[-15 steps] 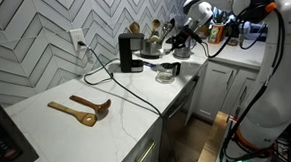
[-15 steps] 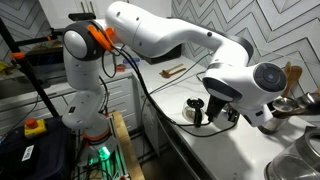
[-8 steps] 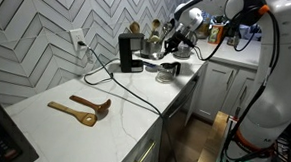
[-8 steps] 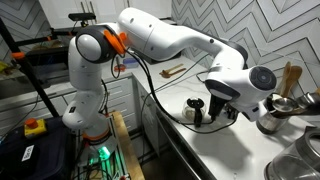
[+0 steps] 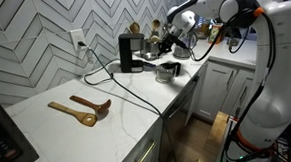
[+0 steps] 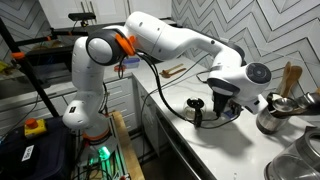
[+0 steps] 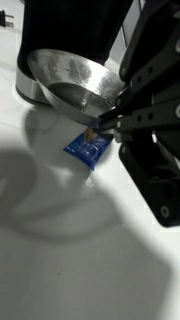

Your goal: Remove the silver plate from the coffee maker and put it on its drip tray

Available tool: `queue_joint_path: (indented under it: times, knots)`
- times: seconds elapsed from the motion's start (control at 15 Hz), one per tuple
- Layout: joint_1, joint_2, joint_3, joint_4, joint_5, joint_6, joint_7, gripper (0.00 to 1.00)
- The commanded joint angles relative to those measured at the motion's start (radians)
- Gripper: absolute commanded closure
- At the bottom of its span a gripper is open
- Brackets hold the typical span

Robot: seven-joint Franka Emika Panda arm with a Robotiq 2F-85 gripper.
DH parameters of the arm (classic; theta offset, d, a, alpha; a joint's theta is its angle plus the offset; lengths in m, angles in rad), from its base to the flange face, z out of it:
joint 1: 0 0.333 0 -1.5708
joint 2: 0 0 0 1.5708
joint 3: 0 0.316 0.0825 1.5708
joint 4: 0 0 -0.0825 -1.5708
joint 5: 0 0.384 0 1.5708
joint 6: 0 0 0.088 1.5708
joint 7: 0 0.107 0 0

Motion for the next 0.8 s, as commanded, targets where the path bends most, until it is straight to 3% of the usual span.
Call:
queue_joint_path:
  times: [0.0,0.73]
  knots:
    - [-0.003,0.043,0.025,0.040,0.047,0.029,-0.015,1.00]
    - [0.005,0.091,0.069,0.077,0.107,0.043,-0.017,1.00]
